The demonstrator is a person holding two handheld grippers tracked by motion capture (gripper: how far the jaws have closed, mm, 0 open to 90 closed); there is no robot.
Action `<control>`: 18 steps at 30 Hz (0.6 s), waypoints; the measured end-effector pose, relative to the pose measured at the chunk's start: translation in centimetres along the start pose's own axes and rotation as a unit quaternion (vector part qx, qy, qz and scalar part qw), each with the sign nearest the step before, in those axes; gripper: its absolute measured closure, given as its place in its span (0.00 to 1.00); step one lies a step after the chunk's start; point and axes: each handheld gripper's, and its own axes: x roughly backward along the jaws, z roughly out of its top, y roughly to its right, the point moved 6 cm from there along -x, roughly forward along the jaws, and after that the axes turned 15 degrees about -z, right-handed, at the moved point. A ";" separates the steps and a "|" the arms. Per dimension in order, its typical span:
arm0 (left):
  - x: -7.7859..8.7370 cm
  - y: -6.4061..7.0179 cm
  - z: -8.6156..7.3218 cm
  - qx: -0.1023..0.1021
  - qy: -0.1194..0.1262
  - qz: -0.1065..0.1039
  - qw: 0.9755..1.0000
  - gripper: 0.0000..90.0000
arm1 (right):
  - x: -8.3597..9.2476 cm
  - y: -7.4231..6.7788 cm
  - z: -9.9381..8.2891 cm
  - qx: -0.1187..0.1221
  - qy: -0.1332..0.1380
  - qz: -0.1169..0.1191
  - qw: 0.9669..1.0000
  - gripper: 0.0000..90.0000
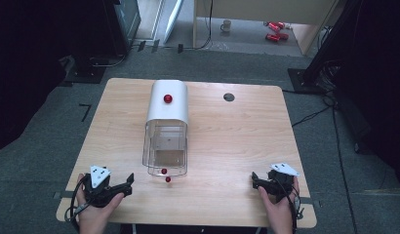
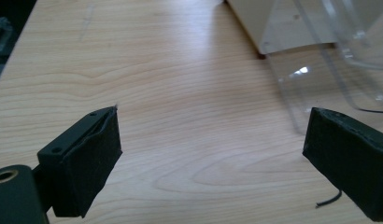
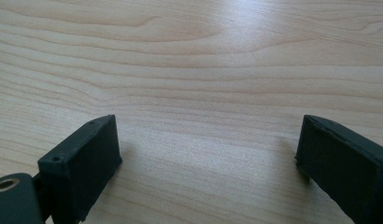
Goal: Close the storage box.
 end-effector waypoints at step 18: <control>-0.3 7.5 0.2 -0.022 0.012 -0.044 0.999 0.21 | 0.0 0.0 0.0 0.001 0.000 0.001 1.000 0.07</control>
